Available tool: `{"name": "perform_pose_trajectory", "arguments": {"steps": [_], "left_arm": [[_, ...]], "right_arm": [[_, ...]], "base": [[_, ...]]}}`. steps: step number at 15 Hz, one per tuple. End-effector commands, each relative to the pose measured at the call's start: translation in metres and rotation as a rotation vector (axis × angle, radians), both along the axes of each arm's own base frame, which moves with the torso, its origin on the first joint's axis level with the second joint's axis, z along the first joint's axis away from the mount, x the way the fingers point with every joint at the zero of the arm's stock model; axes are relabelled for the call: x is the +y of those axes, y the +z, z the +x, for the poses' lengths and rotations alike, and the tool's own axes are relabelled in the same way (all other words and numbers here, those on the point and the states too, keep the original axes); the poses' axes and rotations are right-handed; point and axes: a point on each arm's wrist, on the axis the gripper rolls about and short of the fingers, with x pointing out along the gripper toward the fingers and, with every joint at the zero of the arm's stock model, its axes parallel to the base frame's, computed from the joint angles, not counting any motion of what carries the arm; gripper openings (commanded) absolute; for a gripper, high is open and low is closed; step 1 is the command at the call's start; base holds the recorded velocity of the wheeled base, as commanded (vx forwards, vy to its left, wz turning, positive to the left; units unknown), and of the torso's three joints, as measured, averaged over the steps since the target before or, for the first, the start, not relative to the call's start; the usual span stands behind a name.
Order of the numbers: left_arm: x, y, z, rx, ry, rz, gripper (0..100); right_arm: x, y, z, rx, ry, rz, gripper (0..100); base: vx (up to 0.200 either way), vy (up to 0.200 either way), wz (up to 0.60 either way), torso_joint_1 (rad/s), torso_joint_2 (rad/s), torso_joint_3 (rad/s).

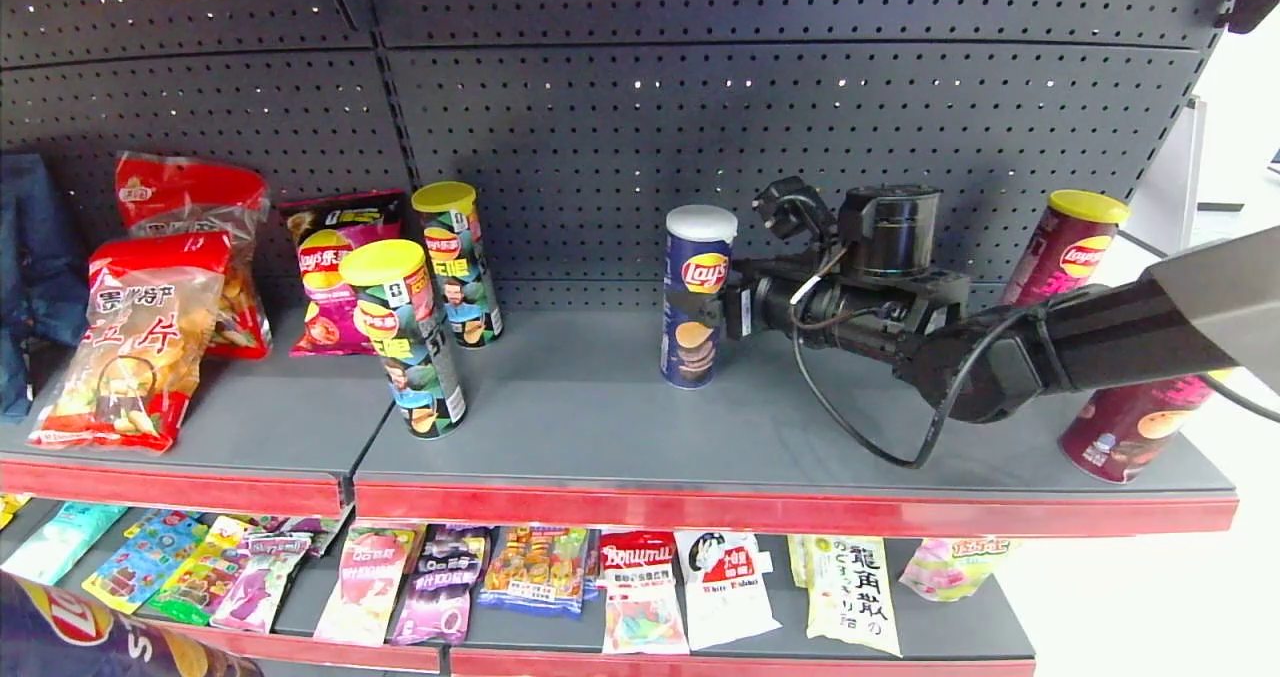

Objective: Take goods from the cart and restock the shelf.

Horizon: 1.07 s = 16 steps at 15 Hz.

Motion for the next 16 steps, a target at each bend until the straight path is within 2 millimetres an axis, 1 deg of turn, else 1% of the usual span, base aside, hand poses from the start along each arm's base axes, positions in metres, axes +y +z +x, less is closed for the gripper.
{"name": "perform_pose_trajectory", "arguments": {"steps": [1, 11, 16], "left_arm": [[0.000, 0.000, 0.001, 0.003, 0.000, 0.000, 0], [0.000, 0.002, 0.005, 0.021, 0.000, 0.003, 0], [0.000, 0.002, 0.006, 0.029, -0.001, 0.003, 0]], "right_arm": [[0.002, -0.004, 0.005, 0.004, 0.000, -0.001, 100], [0.012, -0.004, 0.029, -0.033, -0.021, 0.033, 100], [0.017, -0.006, 0.035, -0.041, -0.018, 0.037, 100]], "base": [[0.000, 0.000, 0.00, 0.000, 0.00, 0.000], [0.000, 0.000, 0.00, 0.000, 0.00, 0.000], [0.000, 0.000, 0.00, 0.000, 0.00, 0.000]]}}
